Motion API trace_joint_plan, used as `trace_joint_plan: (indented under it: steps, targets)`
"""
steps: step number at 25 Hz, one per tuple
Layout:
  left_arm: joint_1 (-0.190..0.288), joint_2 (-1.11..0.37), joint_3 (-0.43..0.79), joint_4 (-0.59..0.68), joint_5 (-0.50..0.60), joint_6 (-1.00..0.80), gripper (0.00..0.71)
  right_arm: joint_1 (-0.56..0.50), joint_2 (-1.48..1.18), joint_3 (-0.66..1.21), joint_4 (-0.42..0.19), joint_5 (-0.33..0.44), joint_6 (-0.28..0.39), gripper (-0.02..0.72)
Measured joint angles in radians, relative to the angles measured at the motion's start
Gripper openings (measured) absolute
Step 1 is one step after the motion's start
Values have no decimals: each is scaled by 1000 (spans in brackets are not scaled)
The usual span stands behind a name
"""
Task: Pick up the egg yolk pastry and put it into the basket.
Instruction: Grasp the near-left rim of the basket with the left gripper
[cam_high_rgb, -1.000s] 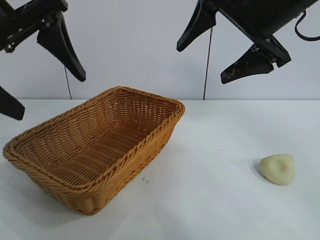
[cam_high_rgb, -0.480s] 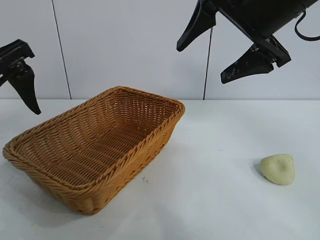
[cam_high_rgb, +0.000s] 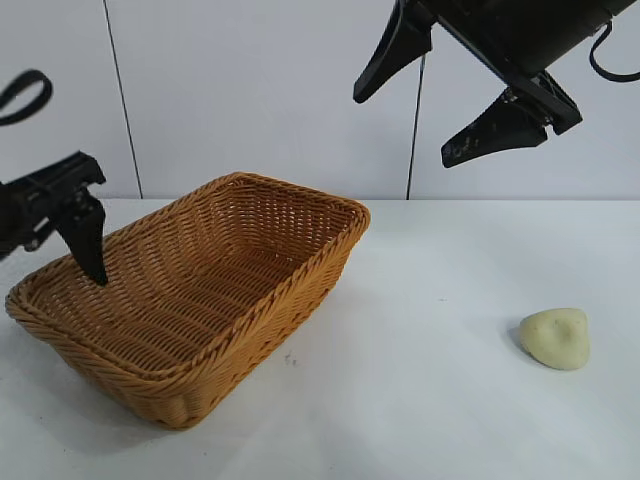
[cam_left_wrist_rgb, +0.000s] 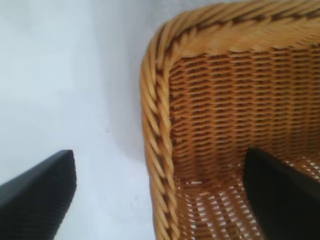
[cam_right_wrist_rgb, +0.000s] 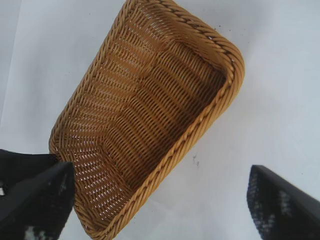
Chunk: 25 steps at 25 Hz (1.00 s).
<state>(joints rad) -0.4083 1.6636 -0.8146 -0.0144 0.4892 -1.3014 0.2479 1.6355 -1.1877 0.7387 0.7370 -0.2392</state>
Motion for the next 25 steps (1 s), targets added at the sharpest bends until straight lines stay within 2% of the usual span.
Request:
trace_joint_plan:
  steps: [4, 10, 11, 13, 16, 17, 18, 22, 25]
  targets:
    - [0, 110, 1, -16, -77, 0, 647, 0, 0, 0, 0, 0, 0, 666]
    - [0, 126, 9, -34, -113, 0, 638, 0, 0, 0, 0, 0, 0, 666]
    - [0, 126, 9, -34, -115, 0, 612, 0, 0, 0, 0, 0, 0, 666]
    - [0, 126, 9, -36, -115, 0, 503, 0, 0, 0, 0, 0, 0, 666]
    - [0, 126, 9, -37, -108, 0, 211, 0, 0, 0, 0, 0, 0, 666]
    - [0, 126, 9, -37, -105, 3, 139, 0, 0, 0, 0, 0, 0, 666]
    - [0, 126, 9, -44, -106, 2, 101, 0, 0, 0, 0, 0, 0, 666]
    - [6, 121, -22, -71, -74, 91, 86, 0, 0, 0, 0, 0, 0, 666]
    - [42, 117, -87, -122, -11, 283, 85, 0, 0, 0, 0, 1, 0, 666]
